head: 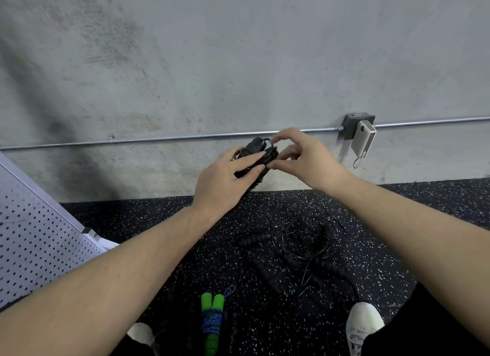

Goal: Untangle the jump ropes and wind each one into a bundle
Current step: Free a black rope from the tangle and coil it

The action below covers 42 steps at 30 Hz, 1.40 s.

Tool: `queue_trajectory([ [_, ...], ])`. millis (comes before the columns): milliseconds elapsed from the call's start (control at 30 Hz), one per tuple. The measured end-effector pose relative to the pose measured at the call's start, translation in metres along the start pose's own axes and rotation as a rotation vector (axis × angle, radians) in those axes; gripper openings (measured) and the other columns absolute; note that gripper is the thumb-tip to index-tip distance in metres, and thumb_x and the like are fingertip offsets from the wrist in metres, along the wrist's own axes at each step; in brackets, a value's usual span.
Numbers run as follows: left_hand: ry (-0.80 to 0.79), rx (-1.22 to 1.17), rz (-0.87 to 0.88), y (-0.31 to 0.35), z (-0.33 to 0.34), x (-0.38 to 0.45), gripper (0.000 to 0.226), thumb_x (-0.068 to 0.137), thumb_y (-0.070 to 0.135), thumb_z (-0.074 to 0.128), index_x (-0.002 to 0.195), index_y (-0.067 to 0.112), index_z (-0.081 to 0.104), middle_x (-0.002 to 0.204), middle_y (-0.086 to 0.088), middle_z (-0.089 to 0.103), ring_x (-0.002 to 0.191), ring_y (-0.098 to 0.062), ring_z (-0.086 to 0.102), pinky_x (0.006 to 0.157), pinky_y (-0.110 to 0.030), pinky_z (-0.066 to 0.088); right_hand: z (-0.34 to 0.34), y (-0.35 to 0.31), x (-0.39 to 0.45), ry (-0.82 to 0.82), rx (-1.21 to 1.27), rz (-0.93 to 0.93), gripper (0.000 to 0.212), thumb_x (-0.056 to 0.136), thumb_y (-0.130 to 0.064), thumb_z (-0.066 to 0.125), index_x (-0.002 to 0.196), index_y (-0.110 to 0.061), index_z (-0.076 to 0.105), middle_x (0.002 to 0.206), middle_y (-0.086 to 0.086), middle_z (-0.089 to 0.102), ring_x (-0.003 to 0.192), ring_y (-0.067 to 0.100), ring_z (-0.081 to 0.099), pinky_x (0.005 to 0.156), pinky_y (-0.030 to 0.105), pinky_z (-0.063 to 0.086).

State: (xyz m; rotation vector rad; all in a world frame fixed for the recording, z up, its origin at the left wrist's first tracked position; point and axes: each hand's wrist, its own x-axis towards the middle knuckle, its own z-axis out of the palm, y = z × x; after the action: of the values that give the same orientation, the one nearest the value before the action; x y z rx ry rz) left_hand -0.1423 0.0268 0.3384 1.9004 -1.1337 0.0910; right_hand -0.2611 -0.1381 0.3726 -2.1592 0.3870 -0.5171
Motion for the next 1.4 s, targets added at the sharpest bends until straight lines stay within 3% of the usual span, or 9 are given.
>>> queue_trajectory([
  [100,-0.018,0.058,0.051,-0.003,0.002,-0.001,0.029,0.095,0.044,0.067,0.124,0.048,0.070,0.123,0.028,0.063,0.101,-0.001,0.063,0.079,-0.019,0.053,-0.006,0.006,0.001,0.047,-0.293,-0.102,0.046,0.077,-0.044,0.081,0.119,-0.041,0.061,0.084,-0.009,0.055,0.073,0.009,0.049,0.069,0.031,0.043],
  [267,-0.026,0.076,0.083,-0.003,0.003,-0.001,0.029,0.095,0.044,0.066,0.123,0.048,0.070,0.124,0.026,0.063,0.101,-0.001,0.064,0.078,-0.018,0.053,-0.017,0.014,0.006,0.100,-0.579,-0.415,0.047,0.078,-0.065,0.061,0.106,-0.029,0.074,0.098,-0.002,0.058,0.090,0.023,0.053,0.077,0.041,0.044],
  [400,-0.053,0.063,0.108,-0.003,0.004,-0.001,0.028,0.095,0.043,0.066,0.122,0.048,0.070,0.125,0.024,0.064,0.104,-0.003,0.064,0.080,-0.032,0.057,-0.022,0.017,0.009,0.106,-0.737,-0.551,0.043,0.085,-0.063,0.055,0.096,-0.026,0.074,0.105,-0.002,0.061,0.097,0.025,0.055,0.079,0.042,0.043],
  [533,-0.048,0.102,0.129,-0.007,0.006,-0.001,0.026,0.095,0.041,0.068,0.121,0.044,0.073,0.124,0.024,0.065,0.102,-0.003,0.065,0.078,-0.035,0.057,-0.020,0.019,0.009,0.082,-0.787,-0.607,0.041,0.087,-0.060,0.054,0.090,-0.023,0.072,0.105,-0.005,0.064,0.101,0.025,0.057,0.084,0.043,0.043],
  [767,-0.030,0.173,0.148,-0.012,0.001,-0.001,0.026,0.095,0.039,0.069,0.120,0.045,0.072,0.120,0.023,0.066,0.093,-0.003,0.064,0.068,-0.031,0.057,-0.013,0.014,0.014,0.024,-0.901,-0.513,0.049,0.086,-0.064,0.049,0.101,-0.025,0.074,0.104,-0.004,0.063,0.097,0.024,0.056,0.081,0.041,0.043],
  [967,-0.106,0.179,0.092,-0.011,0.001,-0.001,0.028,0.096,0.044,0.066,0.123,0.048,0.070,0.116,0.027,0.065,0.093,-0.001,0.062,0.073,-0.031,0.055,-0.009,0.021,0.017,-0.033,-0.955,-0.554,0.044,0.088,-0.060,0.049,0.094,-0.024,0.072,0.092,-0.007,0.064,0.092,0.021,0.058,0.082,0.038,0.042],
  [1133,-0.333,0.293,-0.074,-0.005,0.003,0.001,0.067,0.097,0.057,0.056,0.150,0.065,0.017,0.128,0.020,0.063,0.084,-0.012,0.062,0.080,-0.033,0.055,-0.008,0.026,0.014,-0.216,-0.889,-0.419,0.036,0.094,-0.055,0.055,0.106,-0.025,0.069,0.099,-0.009,0.060,0.097,0.016,0.057,0.092,0.035,0.037],
  [1267,-0.374,0.323,-0.059,-0.007,0.004,0.001,0.056,0.098,0.056,0.055,0.149,0.055,0.033,0.141,0.012,0.060,0.110,-0.018,0.063,0.088,-0.031,0.049,-0.003,0.027,0.009,-0.254,-0.572,-0.169,0.024,0.088,-0.044,0.071,0.102,-0.024,0.070,0.088,-0.010,0.055,0.084,0.016,0.057,0.077,0.035,0.047],
  [1400,-0.371,0.310,-0.067,-0.002,0.006,0.000,0.042,0.099,0.054,0.054,0.139,0.043,0.045,0.126,0.012,0.065,0.089,-0.014,0.062,0.079,-0.035,0.052,-0.003,0.028,0.008,-0.177,-0.322,-0.008,0.017,0.081,-0.034,0.081,0.090,-0.029,0.068,0.076,-0.007,0.056,0.067,0.012,0.050,0.058,0.025,0.039],
])
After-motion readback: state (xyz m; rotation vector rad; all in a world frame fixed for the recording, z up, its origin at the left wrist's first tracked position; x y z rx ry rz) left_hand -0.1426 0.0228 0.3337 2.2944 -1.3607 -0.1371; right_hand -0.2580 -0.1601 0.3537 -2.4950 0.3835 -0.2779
